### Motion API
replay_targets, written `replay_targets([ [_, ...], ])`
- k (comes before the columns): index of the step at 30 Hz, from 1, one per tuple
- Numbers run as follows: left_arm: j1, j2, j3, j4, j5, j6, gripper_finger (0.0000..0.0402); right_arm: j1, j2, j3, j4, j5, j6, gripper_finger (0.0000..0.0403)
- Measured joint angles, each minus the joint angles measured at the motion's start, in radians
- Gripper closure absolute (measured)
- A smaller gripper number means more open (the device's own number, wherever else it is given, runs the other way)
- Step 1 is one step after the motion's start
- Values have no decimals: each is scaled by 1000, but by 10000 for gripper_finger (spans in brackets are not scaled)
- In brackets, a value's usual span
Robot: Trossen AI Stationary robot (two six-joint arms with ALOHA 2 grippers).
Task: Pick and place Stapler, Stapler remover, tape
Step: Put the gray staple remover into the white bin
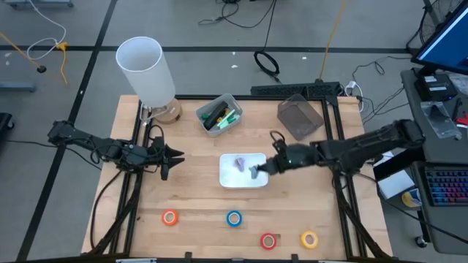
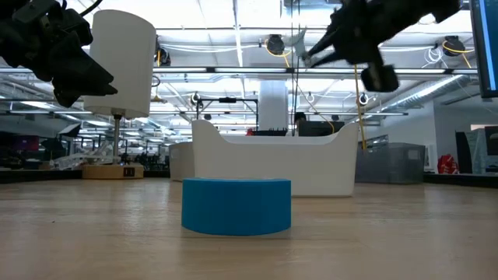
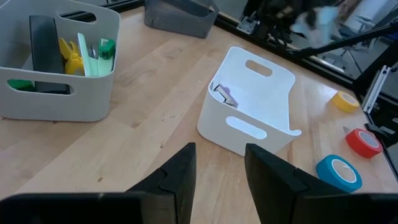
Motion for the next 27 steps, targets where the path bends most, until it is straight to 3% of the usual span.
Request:
replay_targets([
  [5, 0, 0, 0, 0, -1, -2, 266, -131, 0, 0, -14, -95, -146, 382],
  [10, 0, 0, 0, 0, -16, -4, 266, -188, 27, 42, -105, -175, -249, 382],
  [21, 0, 0, 0, -2, -45, -8, 266, -216, 309, 435, -586, -283, -593, 382],
  [27, 0, 0, 0, -3, -45, -17, 266, -232, 435, 573, -686, -283, -712, 382],
])
